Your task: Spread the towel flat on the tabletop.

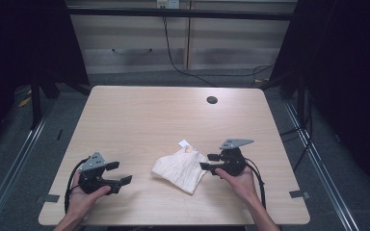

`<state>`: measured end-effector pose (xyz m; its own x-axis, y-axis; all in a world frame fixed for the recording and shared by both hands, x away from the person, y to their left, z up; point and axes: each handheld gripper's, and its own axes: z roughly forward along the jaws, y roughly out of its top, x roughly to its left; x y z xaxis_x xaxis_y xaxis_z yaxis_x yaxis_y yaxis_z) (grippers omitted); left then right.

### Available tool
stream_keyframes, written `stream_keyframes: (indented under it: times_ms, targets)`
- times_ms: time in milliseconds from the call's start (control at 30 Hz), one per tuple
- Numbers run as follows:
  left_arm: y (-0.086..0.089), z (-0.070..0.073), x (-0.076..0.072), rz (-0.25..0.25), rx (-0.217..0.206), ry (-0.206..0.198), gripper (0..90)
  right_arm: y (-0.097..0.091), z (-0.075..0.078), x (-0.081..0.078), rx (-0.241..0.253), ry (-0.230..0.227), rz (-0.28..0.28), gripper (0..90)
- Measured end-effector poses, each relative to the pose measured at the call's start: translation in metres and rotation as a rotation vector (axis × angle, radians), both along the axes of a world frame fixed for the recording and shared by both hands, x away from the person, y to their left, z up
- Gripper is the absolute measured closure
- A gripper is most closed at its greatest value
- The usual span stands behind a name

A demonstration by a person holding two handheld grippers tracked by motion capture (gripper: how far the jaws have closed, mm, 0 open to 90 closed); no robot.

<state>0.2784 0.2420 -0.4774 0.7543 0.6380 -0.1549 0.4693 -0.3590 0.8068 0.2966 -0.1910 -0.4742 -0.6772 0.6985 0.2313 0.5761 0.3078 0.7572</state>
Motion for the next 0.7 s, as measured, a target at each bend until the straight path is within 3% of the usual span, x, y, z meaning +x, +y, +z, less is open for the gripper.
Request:
stream_keyframes:
  times_ms: [200, 467, 600, 700]
  targets:
    - [-0.001, 0.000, 0.003, 0.022, -0.006, -0.006, 23.1, 0.009, -0.013, 0.019, -0.050, 0.024, 0.012, 45.0]
    - [-0.014, 0.007, 0.015, 0.006, 0.003, -0.023, 25.4, 0.020, -0.020, 0.034, -0.061, 0.028, 0.015, 45.1]
    - [-0.022, 0.011, 0.021, -0.010, 0.014, -0.035, 25.2, 0.027, -0.026, 0.039, -0.066, 0.034, 0.045, 58.8]
    - [-0.030, 0.015, 0.029, -0.015, 0.009, -0.029, 25.2, 0.030, -0.029, 0.039, -0.059, 0.032, 0.054, 63.6]
